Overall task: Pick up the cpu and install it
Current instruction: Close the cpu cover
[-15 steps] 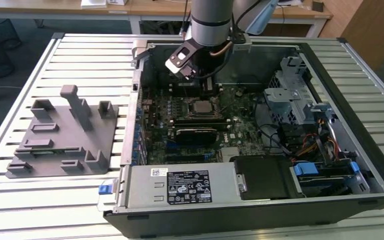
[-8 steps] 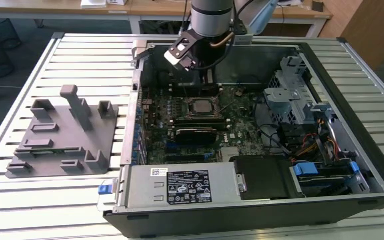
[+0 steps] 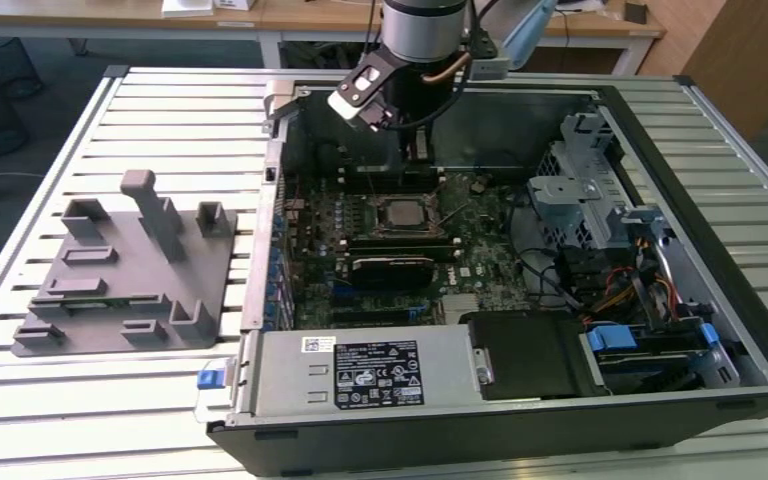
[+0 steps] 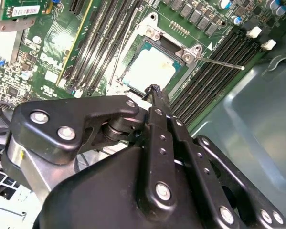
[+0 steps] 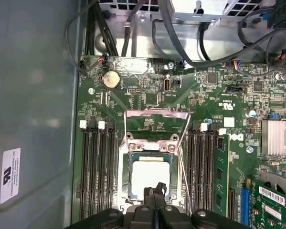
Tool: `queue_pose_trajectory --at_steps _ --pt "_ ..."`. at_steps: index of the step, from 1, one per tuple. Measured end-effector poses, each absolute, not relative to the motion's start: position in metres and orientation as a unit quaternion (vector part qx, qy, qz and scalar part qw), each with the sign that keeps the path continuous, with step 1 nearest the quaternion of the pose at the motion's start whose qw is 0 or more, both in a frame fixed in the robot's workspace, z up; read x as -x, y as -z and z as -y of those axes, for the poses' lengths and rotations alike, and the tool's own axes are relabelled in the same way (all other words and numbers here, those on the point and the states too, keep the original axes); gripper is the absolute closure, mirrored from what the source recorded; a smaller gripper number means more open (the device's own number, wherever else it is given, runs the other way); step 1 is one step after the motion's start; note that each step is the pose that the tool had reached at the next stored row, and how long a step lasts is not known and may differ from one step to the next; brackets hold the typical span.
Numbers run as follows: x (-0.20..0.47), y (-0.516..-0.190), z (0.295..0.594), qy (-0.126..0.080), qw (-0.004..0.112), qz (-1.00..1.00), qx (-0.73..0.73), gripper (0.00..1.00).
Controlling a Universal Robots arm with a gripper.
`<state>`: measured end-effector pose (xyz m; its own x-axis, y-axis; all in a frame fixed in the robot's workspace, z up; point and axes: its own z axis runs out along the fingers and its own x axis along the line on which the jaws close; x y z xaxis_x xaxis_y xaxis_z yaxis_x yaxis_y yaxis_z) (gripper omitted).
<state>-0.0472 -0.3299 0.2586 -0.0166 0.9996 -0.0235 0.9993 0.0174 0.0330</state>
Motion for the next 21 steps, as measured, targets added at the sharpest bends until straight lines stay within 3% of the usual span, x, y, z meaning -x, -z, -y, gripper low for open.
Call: queue_pose_trajectory --at_steps 21 --pt "0.035 -0.263 0.334 -0.004 0.02 -0.725 -0.689 0.89"
